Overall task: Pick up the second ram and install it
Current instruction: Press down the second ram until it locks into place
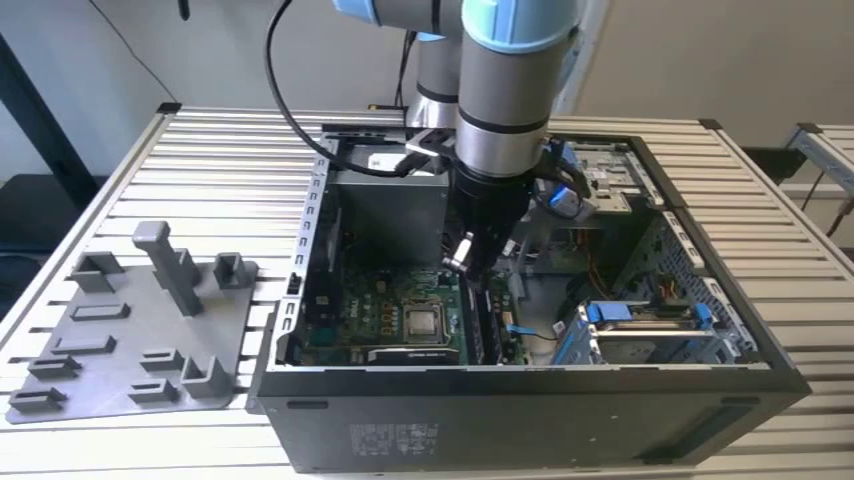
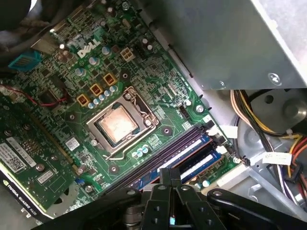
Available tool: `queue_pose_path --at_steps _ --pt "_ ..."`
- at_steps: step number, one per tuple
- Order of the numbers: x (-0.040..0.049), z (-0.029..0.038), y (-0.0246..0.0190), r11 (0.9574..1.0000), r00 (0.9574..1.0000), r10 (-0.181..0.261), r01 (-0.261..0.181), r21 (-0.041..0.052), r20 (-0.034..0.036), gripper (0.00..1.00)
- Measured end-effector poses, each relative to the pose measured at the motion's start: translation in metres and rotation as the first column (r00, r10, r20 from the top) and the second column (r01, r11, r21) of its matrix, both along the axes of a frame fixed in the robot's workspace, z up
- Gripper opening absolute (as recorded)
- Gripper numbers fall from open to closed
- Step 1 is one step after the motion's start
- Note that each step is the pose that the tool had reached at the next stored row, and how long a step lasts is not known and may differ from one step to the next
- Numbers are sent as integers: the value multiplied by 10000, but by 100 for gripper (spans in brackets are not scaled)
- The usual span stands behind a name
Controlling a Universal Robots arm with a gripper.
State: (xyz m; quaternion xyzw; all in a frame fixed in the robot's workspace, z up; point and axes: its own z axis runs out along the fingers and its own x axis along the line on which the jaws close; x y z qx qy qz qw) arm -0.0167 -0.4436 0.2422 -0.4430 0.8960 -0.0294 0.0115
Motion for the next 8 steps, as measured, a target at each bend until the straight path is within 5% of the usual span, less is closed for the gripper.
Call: queue_pose_path --at_steps 8 --pt "-3 -6 -13 9970 9970 776 -776 -1 17 11"
